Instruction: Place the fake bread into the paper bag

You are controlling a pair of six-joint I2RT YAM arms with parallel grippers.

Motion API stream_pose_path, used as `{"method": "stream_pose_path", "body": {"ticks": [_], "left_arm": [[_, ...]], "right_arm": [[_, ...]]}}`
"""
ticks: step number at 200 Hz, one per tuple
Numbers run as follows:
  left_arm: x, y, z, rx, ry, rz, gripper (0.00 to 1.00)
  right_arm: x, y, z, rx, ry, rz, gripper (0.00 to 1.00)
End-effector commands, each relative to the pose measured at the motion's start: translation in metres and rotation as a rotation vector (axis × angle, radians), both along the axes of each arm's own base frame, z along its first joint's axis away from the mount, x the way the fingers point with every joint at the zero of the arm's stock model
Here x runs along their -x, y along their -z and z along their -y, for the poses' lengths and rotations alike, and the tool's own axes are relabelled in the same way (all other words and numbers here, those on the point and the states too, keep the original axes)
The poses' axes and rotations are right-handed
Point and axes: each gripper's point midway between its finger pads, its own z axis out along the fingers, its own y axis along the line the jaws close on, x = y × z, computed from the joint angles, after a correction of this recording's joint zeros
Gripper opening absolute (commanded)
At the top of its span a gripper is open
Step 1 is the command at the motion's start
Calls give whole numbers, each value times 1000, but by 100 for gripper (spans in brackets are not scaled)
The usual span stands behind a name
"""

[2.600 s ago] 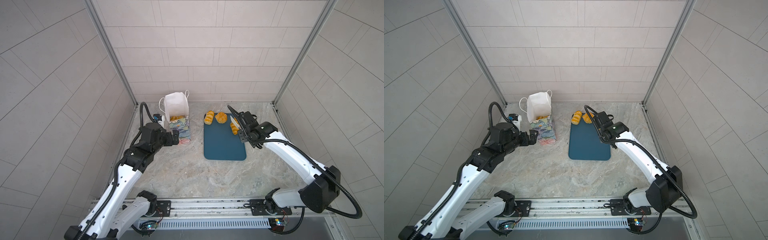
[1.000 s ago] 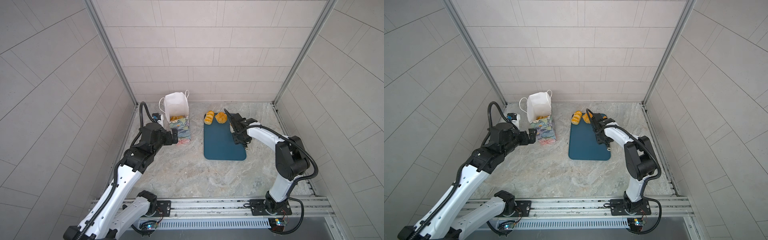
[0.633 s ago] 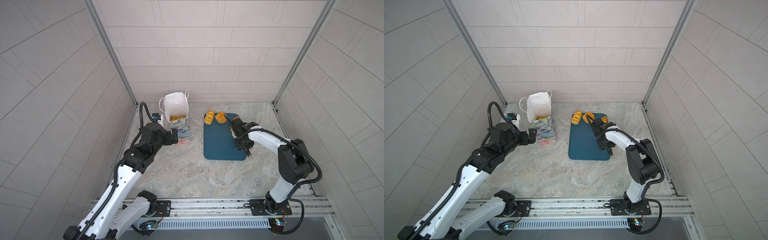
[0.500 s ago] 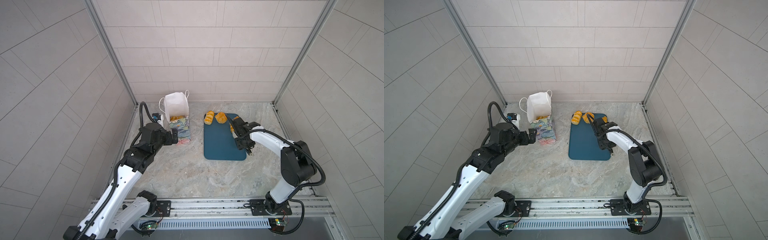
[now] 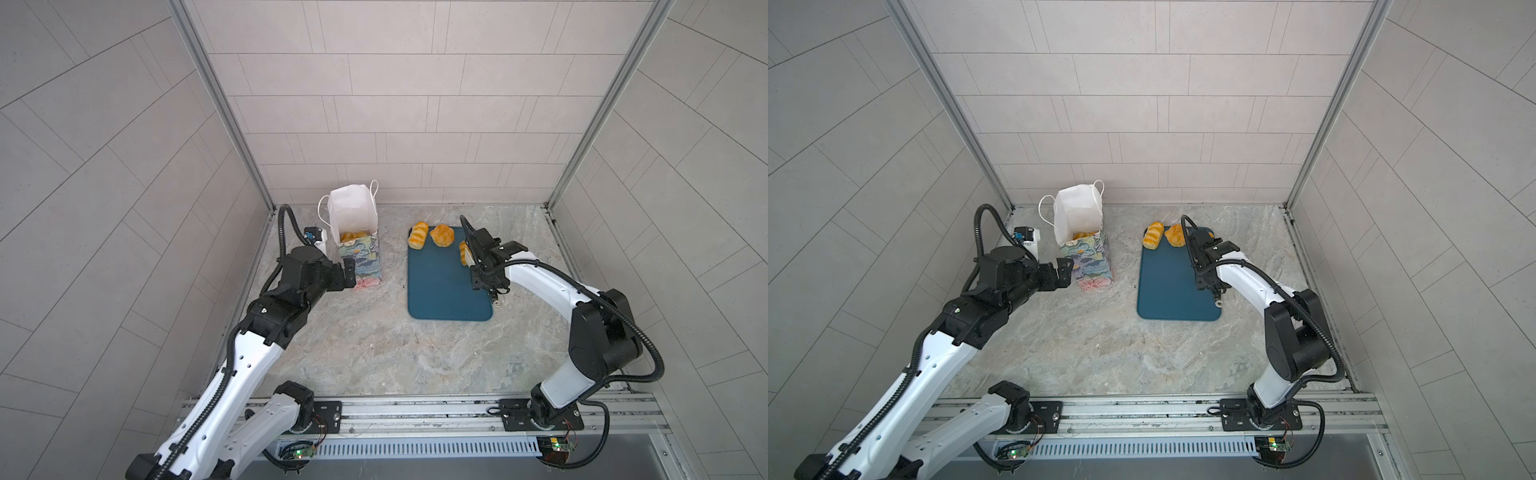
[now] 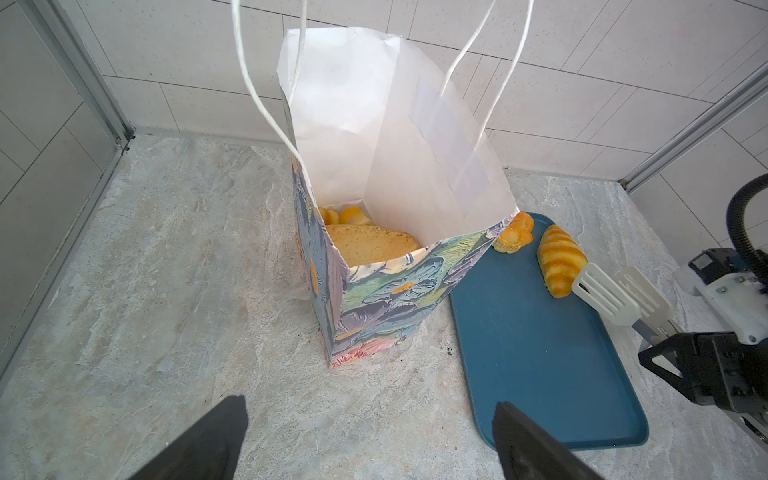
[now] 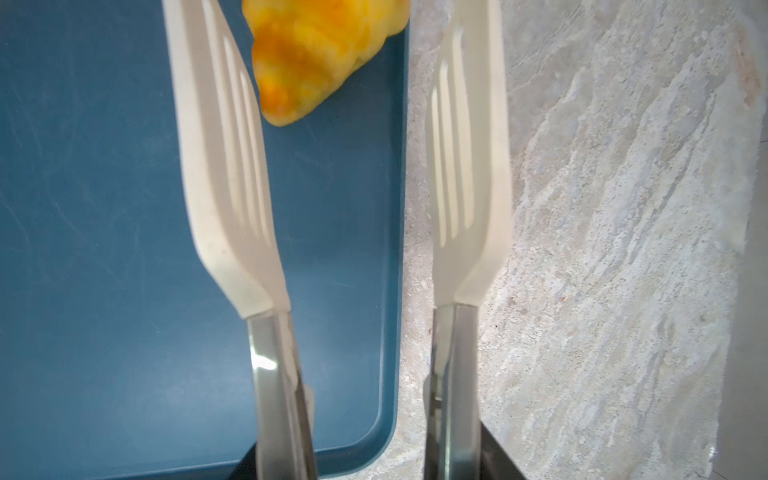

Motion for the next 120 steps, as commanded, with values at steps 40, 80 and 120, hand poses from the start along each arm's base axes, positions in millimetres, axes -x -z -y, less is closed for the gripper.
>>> {"method": "stream_pose_path", "body": {"ticks": [40, 80, 120], "left_arm": [[1, 3, -1, -23, 7, 21, 100], [5, 5, -2, -19, 14, 30, 100], [9, 2, 0, 0, 28, 54, 100]], "right_arm": [[-28, -12, -28, -57, 90, 103, 56], [-37, -4, -33, 14, 155, 109, 57], [-34, -4, -30, 80, 238, 153, 57]]}}
